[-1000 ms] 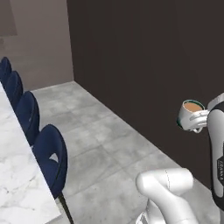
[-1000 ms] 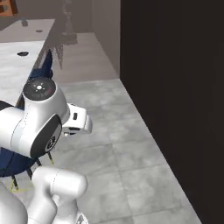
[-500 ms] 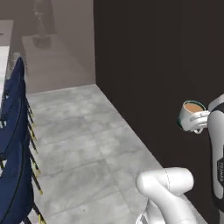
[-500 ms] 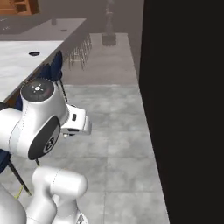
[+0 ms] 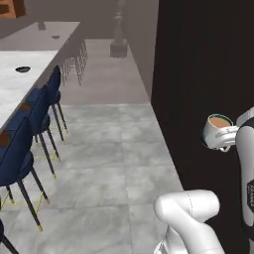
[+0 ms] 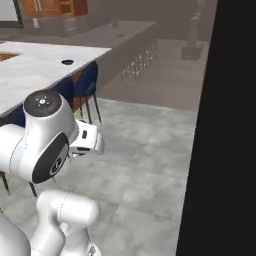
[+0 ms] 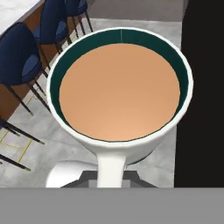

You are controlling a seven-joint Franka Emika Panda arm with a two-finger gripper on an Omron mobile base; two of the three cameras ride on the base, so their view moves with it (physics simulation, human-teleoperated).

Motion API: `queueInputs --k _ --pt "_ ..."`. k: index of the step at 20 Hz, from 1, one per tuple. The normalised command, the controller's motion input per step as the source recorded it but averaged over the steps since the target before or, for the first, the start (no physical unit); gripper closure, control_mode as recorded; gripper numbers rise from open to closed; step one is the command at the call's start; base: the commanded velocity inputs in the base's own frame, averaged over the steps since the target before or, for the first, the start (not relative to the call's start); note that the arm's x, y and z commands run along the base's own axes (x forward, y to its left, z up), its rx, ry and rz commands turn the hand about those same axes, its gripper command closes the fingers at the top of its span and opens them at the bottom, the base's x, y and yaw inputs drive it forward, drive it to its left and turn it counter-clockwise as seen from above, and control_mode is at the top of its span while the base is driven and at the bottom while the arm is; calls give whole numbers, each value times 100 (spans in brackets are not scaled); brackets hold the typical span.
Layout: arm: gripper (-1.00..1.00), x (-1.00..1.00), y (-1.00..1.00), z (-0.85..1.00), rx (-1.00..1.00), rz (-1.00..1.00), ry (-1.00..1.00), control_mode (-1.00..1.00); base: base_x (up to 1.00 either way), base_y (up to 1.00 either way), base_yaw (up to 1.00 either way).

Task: Pick the cup of tea, navigate to the dining table, and place it on the saucer.

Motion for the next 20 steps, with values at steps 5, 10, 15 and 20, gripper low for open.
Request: queueInputs --k 5,10,15,20 --pt "100 0 0 0 0 0 0 100 100 -91 52" --pt "100 0 0 0 0 0 0 100 100 -90 51" --pt "100 0 0 0 0 0 0 100 100 -75 48" --pt "100 0 0 0 0 0 0 100 100 -74 47"
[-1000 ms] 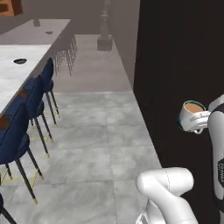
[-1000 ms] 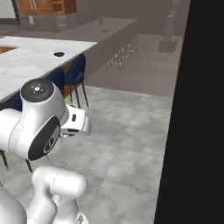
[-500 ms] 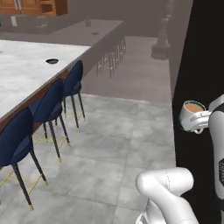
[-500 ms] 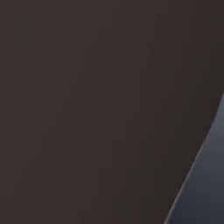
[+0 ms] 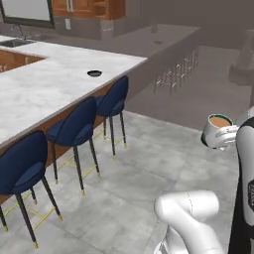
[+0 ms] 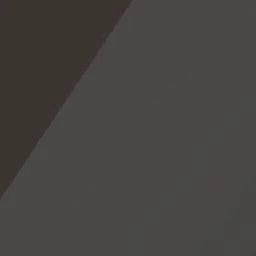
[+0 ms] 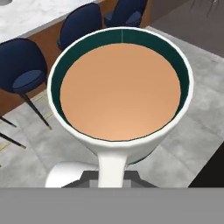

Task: Pick the cup of tea, navigate to the dining table, and place it on the saucer.

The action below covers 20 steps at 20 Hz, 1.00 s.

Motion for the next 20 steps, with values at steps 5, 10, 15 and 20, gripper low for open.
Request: queueInputs --k 5,10,15,20 --pt "100 0 0 0 0 0 0 100 100 -80 54" --pt "100 0 0 0 0 0 0 100 100 -94 51" --pt "100 0 0 0 0 0 0 100 100 -99 49" --pt "100 0 0 0 0 0 0 100 97 -100 41"
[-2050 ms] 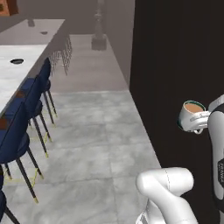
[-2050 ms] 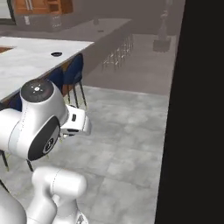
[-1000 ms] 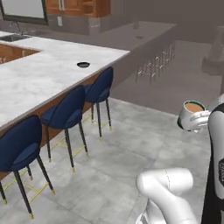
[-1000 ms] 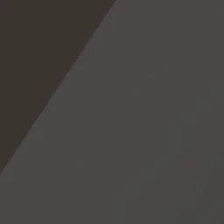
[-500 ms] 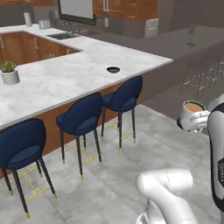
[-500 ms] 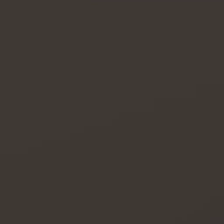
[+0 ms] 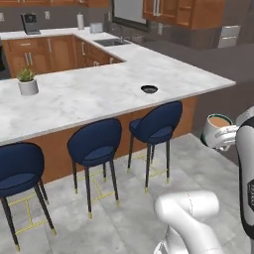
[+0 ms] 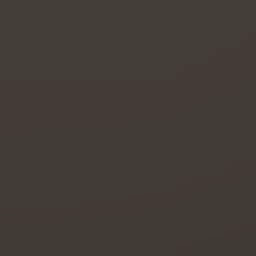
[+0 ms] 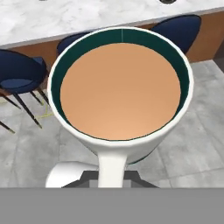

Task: Pick the cup of tea, navigate to the dining table, and place it on the saucer.

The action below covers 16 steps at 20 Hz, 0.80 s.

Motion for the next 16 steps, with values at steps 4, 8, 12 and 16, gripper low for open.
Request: queueInputs --k 4,8,12,16 --pt "100 0 0 0 0 0 0 100 77 -100 26" --pt "100 0 0 0 0 0 0 100 76 -100 25" --pt "100 0 0 0 0 0 0 100 69 -96 27" --pt "100 0 0 0 0 0 0 100 46 -53 23"
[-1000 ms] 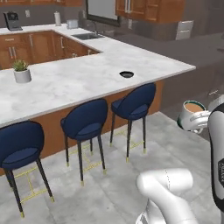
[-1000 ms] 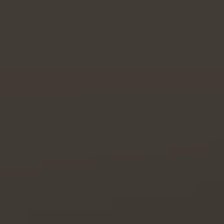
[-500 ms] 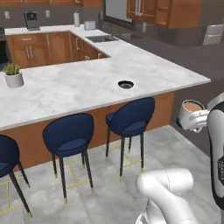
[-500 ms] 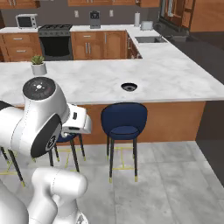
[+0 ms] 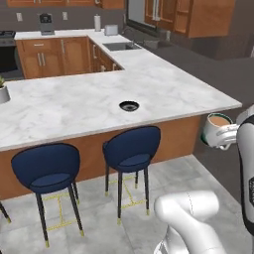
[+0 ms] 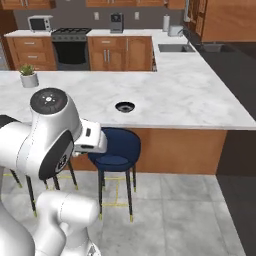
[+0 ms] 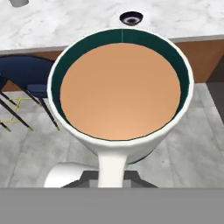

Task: Pick the cup of tea, navigate to the dining table, and place it on the saucer.

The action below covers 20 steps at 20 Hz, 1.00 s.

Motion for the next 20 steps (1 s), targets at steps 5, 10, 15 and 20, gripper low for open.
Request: queueInputs --k 5,10,15,20 --pt "100 0 0 0 0 0 0 100 46 -13 14" --pt "100 0 0 0 0 0 0 100 65 0 5" --pt "100 0 0 0 0 0 0 100 94 -26 0" --pt "100 0 0 0 0 0 0 100 89 -47 0"
